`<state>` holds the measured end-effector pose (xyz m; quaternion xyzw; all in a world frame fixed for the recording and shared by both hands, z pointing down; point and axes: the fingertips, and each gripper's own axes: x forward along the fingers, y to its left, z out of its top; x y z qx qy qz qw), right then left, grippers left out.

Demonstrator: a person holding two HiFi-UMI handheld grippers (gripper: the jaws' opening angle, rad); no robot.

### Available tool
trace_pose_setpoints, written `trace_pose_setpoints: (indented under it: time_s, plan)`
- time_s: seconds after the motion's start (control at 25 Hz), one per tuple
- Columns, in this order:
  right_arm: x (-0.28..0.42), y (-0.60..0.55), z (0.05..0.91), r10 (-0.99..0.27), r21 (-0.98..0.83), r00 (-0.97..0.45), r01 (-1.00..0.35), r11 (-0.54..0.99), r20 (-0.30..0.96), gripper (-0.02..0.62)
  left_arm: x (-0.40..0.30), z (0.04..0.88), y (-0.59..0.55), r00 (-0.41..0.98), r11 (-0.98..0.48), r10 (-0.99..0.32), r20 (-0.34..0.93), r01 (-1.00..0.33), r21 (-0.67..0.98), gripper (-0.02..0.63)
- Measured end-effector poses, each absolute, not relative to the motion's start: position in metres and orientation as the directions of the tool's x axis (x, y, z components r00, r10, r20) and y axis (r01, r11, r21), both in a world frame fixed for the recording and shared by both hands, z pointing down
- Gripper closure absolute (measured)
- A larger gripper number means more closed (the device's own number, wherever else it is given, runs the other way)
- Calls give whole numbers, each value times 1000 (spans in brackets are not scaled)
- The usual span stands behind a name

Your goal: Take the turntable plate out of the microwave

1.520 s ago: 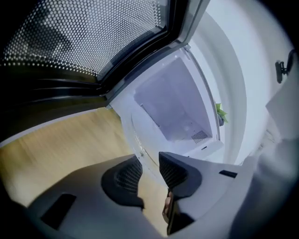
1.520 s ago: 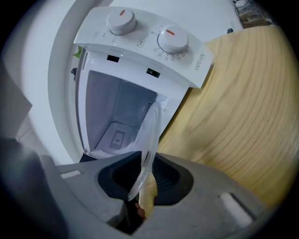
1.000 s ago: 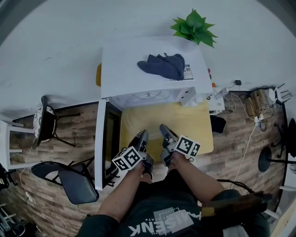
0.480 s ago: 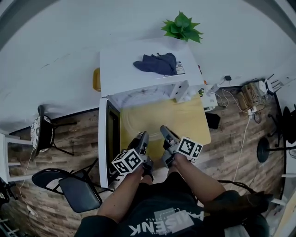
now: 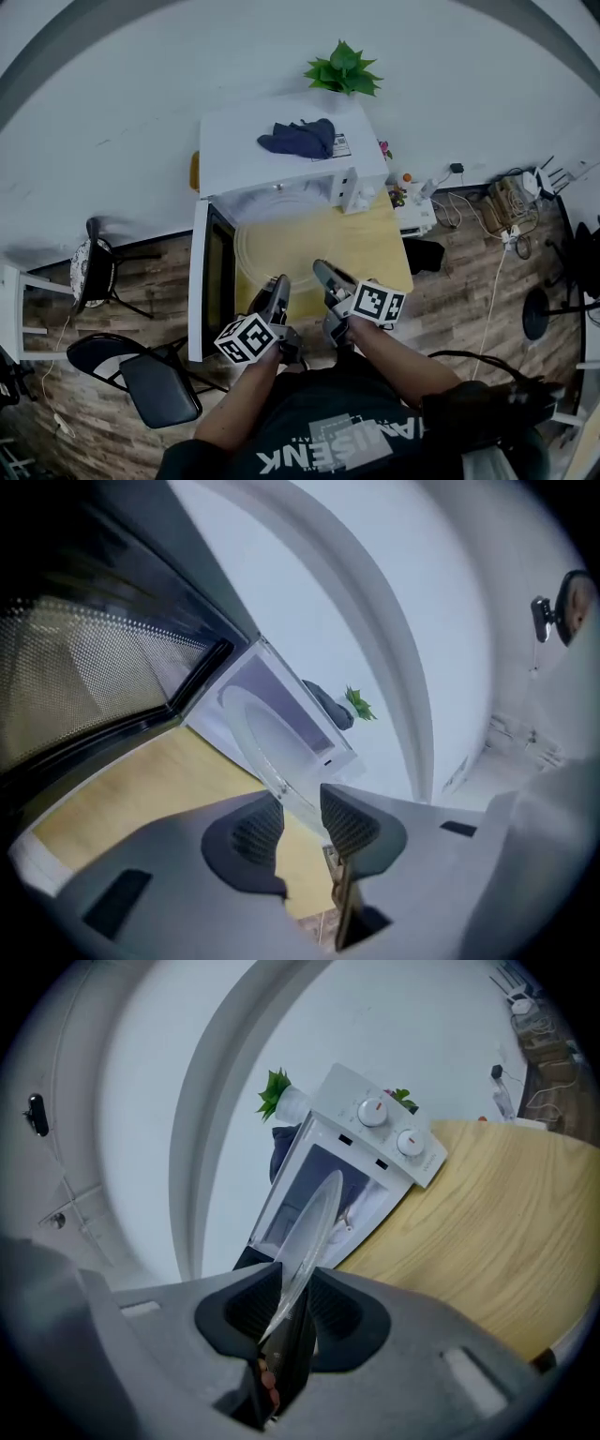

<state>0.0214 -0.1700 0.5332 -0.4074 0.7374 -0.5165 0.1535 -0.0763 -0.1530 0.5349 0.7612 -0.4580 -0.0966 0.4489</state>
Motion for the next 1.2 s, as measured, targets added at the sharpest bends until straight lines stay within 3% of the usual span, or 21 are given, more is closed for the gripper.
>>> trace_pose_setpoints:
  time_s: [0.52,1.2]
  plan:
    - [45,-147,460,-643,-855,-759,-396,335,100,502,-48,465,-113,451,-163,-868,206,-651,741,483]
    - [20,-141,406,-701,-851,-710,-409,329,70,495,-74,409,-117,547,-271,-814,197,-656,705,483]
